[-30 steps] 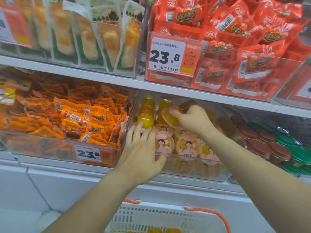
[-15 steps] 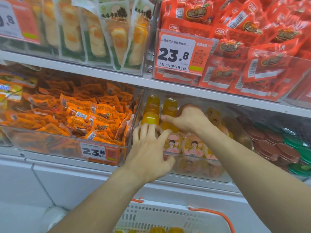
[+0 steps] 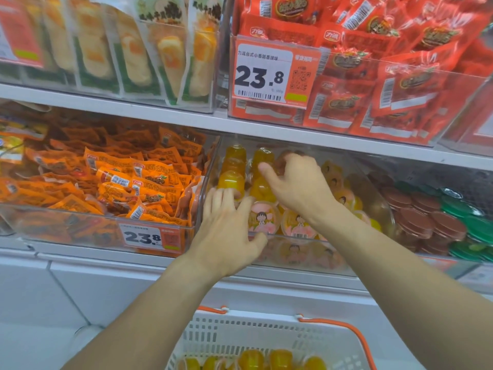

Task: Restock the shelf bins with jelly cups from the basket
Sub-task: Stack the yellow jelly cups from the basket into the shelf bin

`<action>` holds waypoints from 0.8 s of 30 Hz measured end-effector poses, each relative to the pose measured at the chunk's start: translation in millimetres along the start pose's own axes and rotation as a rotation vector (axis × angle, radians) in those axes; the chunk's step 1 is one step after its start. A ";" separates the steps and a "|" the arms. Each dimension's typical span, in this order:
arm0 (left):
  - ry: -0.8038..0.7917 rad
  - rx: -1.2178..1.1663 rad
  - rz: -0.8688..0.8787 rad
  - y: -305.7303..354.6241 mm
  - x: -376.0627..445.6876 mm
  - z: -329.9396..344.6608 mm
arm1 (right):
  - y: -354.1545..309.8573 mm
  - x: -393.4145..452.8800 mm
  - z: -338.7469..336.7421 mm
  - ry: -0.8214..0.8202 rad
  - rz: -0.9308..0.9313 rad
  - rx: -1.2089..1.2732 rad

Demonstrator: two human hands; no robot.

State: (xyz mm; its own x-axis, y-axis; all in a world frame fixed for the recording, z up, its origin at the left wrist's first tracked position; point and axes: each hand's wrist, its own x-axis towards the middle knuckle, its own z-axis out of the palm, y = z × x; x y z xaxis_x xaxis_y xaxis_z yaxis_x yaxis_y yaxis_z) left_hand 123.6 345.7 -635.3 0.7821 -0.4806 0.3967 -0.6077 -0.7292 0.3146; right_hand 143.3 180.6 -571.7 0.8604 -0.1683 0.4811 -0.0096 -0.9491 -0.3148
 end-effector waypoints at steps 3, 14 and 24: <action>-0.005 -0.005 0.003 -1.3 -0.2 1.3 | 2.9 -17.9 -8.7 0.030 -0.086 0.099; 0.476 -0.371 0.222 29.8 -37.6 5.3 | 7.3 -162.9 19.3 0.300 -0.132 0.603; -1.008 -0.003 -0.370 -24.2 -203.8 168.4 | 119.1 -400.6 185.1 -1.164 0.294 0.159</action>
State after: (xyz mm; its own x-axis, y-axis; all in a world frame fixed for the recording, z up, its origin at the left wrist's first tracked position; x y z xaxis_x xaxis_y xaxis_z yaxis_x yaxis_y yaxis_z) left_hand 2.2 379.2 -869.0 0.6703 -0.4114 -0.6176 -0.3090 -0.9114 0.2717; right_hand -108.2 184.2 -953.5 0.7802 0.0457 -0.6239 -0.2894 -0.8578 -0.4248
